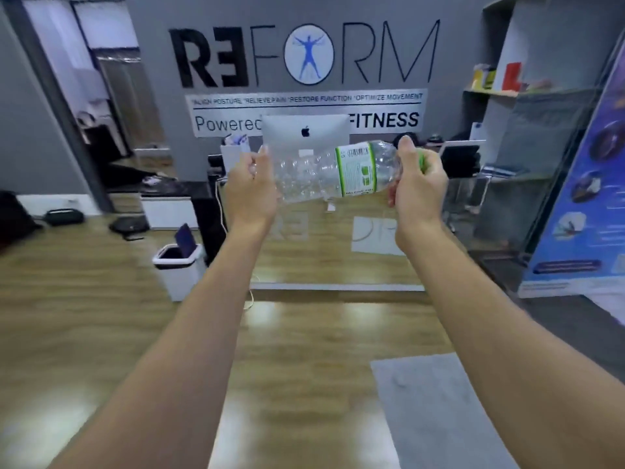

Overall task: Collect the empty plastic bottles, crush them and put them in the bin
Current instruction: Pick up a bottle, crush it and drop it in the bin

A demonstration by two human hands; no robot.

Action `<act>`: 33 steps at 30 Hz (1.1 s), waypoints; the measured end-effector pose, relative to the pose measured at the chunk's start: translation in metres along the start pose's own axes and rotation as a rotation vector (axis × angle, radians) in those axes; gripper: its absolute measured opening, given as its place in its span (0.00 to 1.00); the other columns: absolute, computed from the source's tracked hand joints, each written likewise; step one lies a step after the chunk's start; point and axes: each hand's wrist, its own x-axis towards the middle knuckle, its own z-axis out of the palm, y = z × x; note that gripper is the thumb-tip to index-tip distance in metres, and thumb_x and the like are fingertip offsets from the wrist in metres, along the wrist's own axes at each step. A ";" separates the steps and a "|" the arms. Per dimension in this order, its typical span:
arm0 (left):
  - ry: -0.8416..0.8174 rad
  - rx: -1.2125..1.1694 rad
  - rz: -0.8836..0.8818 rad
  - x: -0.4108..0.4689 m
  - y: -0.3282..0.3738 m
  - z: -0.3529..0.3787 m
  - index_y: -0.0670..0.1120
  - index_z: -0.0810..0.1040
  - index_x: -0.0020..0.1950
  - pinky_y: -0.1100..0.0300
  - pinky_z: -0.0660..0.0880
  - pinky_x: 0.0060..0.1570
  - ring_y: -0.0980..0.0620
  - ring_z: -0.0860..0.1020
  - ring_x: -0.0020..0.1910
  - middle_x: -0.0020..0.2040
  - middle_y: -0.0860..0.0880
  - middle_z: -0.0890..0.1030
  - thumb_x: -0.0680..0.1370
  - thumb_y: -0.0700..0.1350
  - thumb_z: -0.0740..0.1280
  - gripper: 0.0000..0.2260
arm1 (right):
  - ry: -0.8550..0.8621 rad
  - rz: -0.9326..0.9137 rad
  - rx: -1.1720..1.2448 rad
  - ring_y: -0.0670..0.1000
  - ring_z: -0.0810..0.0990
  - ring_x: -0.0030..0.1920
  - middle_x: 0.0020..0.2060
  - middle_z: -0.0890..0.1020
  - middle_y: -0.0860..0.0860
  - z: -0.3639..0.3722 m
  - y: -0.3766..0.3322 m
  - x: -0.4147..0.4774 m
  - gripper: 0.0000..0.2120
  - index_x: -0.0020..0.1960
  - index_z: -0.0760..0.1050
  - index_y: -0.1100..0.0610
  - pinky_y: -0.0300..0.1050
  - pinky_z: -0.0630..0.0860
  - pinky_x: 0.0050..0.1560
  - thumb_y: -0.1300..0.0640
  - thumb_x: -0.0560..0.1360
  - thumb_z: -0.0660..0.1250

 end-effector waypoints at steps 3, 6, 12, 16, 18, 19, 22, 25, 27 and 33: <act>0.082 0.055 0.001 0.045 -0.023 -0.027 0.41 0.74 0.44 0.48 0.73 0.39 0.46 0.75 0.36 0.35 0.48 0.74 0.79 0.58 0.57 0.20 | -0.095 0.024 0.000 0.52 0.72 0.38 0.37 0.74 0.51 0.065 0.024 0.019 0.15 0.44 0.71 0.49 0.52 0.71 0.41 0.37 0.75 0.61; 0.172 0.110 0.006 0.088 -0.043 -0.058 0.46 0.74 0.44 0.50 0.75 0.38 0.47 0.77 0.36 0.35 0.52 0.74 0.80 0.58 0.57 0.17 | -0.208 0.036 0.014 0.56 0.72 0.38 0.38 0.74 0.54 0.133 0.046 0.031 0.16 0.45 0.69 0.49 0.57 0.73 0.42 0.36 0.75 0.58; 0.354 0.088 -0.045 0.176 -0.113 -0.131 0.42 0.74 0.46 0.55 0.69 0.27 0.50 0.72 0.32 0.33 0.51 0.72 0.80 0.54 0.58 0.16 | -0.441 -0.002 0.030 0.53 0.73 0.40 0.38 0.74 0.51 0.273 0.103 0.033 0.12 0.47 0.70 0.47 0.52 0.70 0.42 0.40 0.78 0.57; 0.348 0.044 -0.109 0.243 -0.176 -0.181 0.44 0.74 0.49 0.62 0.70 0.23 0.57 0.72 0.26 0.34 0.53 0.73 0.80 0.54 0.59 0.14 | -0.507 -0.075 -0.008 0.49 0.74 0.40 0.38 0.74 0.47 0.366 0.147 0.030 0.16 0.54 0.71 0.55 0.49 0.73 0.46 0.44 0.82 0.55; 0.368 0.048 -0.128 0.280 -0.207 -0.202 0.47 0.72 0.50 0.64 0.72 0.24 0.61 0.73 0.26 0.37 0.52 0.73 0.80 0.55 0.59 0.11 | -0.501 -0.067 -0.018 0.45 0.73 0.38 0.38 0.75 0.45 0.414 0.167 0.032 0.15 0.53 0.71 0.55 0.45 0.72 0.43 0.44 0.82 0.55; 0.388 0.059 -0.142 0.299 -0.221 -0.211 0.47 0.71 0.53 0.64 0.73 0.25 0.62 0.74 0.28 0.39 0.52 0.74 0.80 0.55 0.60 0.12 | -0.492 -0.056 -0.030 0.44 0.74 0.38 0.38 0.75 0.45 0.437 0.176 0.033 0.14 0.53 0.71 0.53 0.43 0.71 0.42 0.43 0.81 0.56; 0.409 0.124 -0.184 0.356 -0.262 -0.233 0.48 0.72 0.56 0.53 0.80 0.40 0.58 0.77 0.39 0.44 0.52 0.76 0.79 0.58 0.61 0.14 | -0.509 0.034 -0.009 0.50 0.77 0.42 0.41 0.78 0.49 0.502 0.202 0.045 0.12 0.52 0.72 0.50 0.50 0.75 0.45 0.42 0.79 0.58; 0.383 0.097 -0.234 0.410 -0.303 -0.245 0.51 0.74 0.51 0.44 0.80 0.52 0.52 0.81 0.47 0.48 0.50 0.80 0.78 0.59 0.62 0.13 | -0.543 0.118 0.006 0.53 0.79 0.43 0.42 0.79 0.52 0.559 0.228 0.062 0.13 0.50 0.73 0.51 0.48 0.79 0.36 0.42 0.79 0.59; 0.398 0.111 -0.243 0.444 -0.331 -0.250 0.50 0.75 0.50 0.46 0.80 0.51 0.49 0.82 0.48 0.49 0.49 0.81 0.77 0.60 0.61 0.14 | -0.587 0.155 0.046 0.54 0.83 0.46 0.45 0.83 0.52 0.596 0.248 0.074 0.14 0.52 0.74 0.52 0.46 0.81 0.34 0.42 0.79 0.60; 0.421 0.054 -0.276 0.548 -0.416 -0.261 0.53 0.73 0.45 0.57 0.80 0.30 0.53 0.80 0.40 0.44 0.52 0.78 0.80 0.57 0.60 0.09 | -0.696 0.239 0.184 0.54 0.85 0.51 0.54 0.81 0.54 0.708 0.322 0.117 0.16 0.62 0.72 0.54 0.52 0.84 0.41 0.45 0.79 0.63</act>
